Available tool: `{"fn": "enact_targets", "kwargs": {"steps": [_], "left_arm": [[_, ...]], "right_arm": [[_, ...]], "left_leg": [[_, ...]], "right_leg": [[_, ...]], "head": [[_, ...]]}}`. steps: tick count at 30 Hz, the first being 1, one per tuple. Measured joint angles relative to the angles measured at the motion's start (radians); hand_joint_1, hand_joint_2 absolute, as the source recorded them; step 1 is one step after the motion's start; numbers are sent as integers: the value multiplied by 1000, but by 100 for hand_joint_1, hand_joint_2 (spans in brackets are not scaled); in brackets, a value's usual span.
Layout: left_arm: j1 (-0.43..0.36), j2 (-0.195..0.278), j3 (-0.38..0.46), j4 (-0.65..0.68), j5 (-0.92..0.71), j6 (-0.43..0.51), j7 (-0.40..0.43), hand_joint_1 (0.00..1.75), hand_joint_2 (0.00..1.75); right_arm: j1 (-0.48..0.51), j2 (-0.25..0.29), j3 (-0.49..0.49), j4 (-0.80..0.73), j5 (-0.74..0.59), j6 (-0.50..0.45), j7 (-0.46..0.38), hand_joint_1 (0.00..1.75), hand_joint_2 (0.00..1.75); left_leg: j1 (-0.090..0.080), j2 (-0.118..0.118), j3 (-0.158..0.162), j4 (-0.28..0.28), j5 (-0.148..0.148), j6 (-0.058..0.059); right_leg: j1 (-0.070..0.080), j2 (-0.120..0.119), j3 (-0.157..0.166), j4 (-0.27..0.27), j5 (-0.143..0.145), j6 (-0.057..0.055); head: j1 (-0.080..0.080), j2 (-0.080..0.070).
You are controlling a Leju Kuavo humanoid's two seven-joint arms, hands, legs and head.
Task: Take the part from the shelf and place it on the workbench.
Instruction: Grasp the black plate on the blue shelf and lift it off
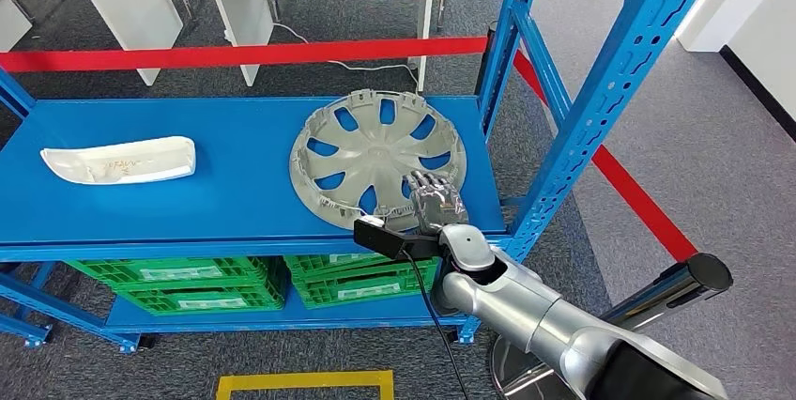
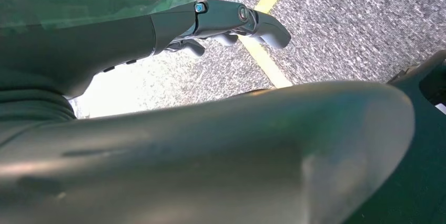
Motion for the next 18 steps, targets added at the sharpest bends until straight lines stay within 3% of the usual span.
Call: {"fn": "enact_targets", "kwargs": {"steps": [18], "left_arm": [[0, -5, 2, 0, 6, -1, -8, 0, 0]], "right_arm": [[6, 0, -17, 3, -41, 6, -4, 0, 175]], "left_leg": [[0, 0, 0, 0, 0, 0]], "right_leg": [[0, 0, 0, 0, 0, 0]], "head": [[0, 0]]}}
